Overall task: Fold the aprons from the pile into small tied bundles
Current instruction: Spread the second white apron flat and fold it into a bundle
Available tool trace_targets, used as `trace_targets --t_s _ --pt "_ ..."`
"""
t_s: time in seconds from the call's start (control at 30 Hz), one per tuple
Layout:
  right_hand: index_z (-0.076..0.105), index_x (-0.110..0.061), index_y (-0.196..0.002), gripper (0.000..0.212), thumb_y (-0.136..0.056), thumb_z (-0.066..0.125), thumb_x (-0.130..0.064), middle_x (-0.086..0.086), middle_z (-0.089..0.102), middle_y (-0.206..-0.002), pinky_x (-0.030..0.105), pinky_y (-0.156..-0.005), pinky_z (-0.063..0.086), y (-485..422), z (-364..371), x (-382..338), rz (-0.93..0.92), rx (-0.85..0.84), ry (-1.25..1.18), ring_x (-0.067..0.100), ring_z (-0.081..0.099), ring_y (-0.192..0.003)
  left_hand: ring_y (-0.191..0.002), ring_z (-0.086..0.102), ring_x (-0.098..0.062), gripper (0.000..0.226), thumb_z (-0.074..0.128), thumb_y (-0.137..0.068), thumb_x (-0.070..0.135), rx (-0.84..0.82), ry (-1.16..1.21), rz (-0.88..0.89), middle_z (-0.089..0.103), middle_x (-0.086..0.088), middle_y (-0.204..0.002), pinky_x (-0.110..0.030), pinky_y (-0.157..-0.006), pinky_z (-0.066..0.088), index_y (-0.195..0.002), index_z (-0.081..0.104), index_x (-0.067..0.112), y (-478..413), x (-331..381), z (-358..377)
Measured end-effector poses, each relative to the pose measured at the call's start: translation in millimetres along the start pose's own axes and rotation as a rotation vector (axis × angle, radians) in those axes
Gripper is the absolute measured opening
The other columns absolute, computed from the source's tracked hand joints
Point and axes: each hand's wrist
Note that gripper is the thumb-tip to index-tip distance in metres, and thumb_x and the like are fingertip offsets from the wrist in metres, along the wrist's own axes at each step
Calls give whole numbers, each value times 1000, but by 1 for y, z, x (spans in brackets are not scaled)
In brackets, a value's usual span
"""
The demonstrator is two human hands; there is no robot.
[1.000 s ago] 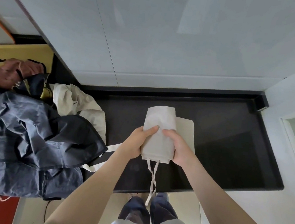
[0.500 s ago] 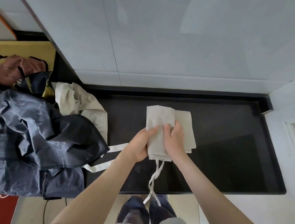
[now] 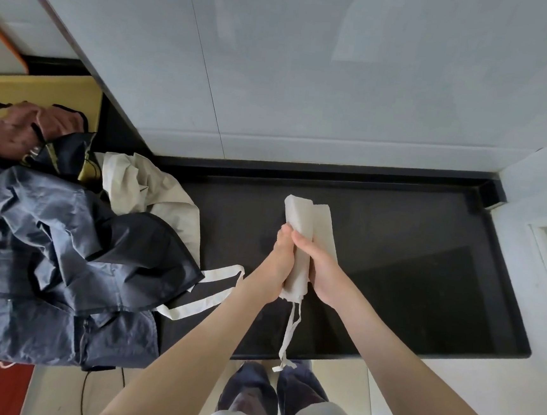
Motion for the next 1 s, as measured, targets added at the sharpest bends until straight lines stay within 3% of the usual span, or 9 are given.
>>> trace_targets --t_s 0.13,0.2,0.3,0.37,0.43,0.53,0.6,0.73,1.0 --pt "57 -26 -113 28 -87 67 -22 8 64 -111 48 -92 52 4 -5 -4 -3 70 -48 25 63 -103 -99 56 -15 39 33 -100 52 -25 -85 21 56 4 -114 -30 -80 49 -133 44 34 2 8 -13" --pt "56 -18 -118 30 -89 60 -11 8 68 -102 43 -79 56 11 -14 -8 -24 40 -43 26 67 -95 -108 55 -16 47 45 -98 45 -12 -195 167 50 8 -126 -35 -91 50 -142 30 39 -3 7 -25" --pt "58 -13 -119 39 -81 66 -19 10 69 -104 40 -75 56 21 -23 -16 30 -39 -57 27 69 -94 -105 61 -18 45 61 -90 43 9 -134 209 59 5 -119 -46 -93 53 -130 43 31 -4 4 -32" --pt "61 -17 -107 18 -90 63 -25 5 71 -95 35 -70 55 25 -18 -23 -32 13 47 20 70 -86 -100 64 -20 36 63 -88 43 32 -108 182 63 0 -109 -48 -90 54 -115 51 23 0 7 -30" --pt "59 -20 -108 19 -94 60 -32 2 68 -99 31 -72 54 23 -11 -28 -120 147 199 17 67 -88 -97 65 -21 35 64 -86 44 85 -120 143 65 -4 -106 -47 -89 54 -109 55 19 0 7 -29" --pt "52 -24 -124 29 -97 53 -36 -2 62 -111 32 -79 54 27 1 -38 -267 243 266 15 63 -98 -97 68 -24 42 69 -83 44 50 -46 106 70 -6 -106 -46 -90 54 -112 60 16 13 25 -34" --pt "55 -31 -117 21 -100 44 -39 -3 62 -113 36 -86 54 32 6 -46 -297 248 233 15 64 -101 -99 68 -24 48 68 -84 46 -18 27 55 72 -6 -107 -44 -91 54 -118 61 13 18 39 -39" --pt "61 -37 -94 24 -103 38 -39 -4 68 -105 32 -82 54 47 18 -65 -334 221 160 13 66 -95 -103 68 -25 39 61 -93 35 -178 176 50 71 -8 -111 -40 -89 53 -120 63 8 37 60 -37" --pt "59 -15 -122 41 -88 66 -36 9 71 -110 44 -90 54 72 18 -111 -303 -40 137 26 69 -100 -107 65 -31 36 65 -89 17 -328 164 204 68 -16 -116 -44 -92 52 -120 61 1 74 93 -27"
Point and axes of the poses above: each hand's wrist, its own y-axis away from the middle knuckle, its own z-axis out of the palm, x = y × z
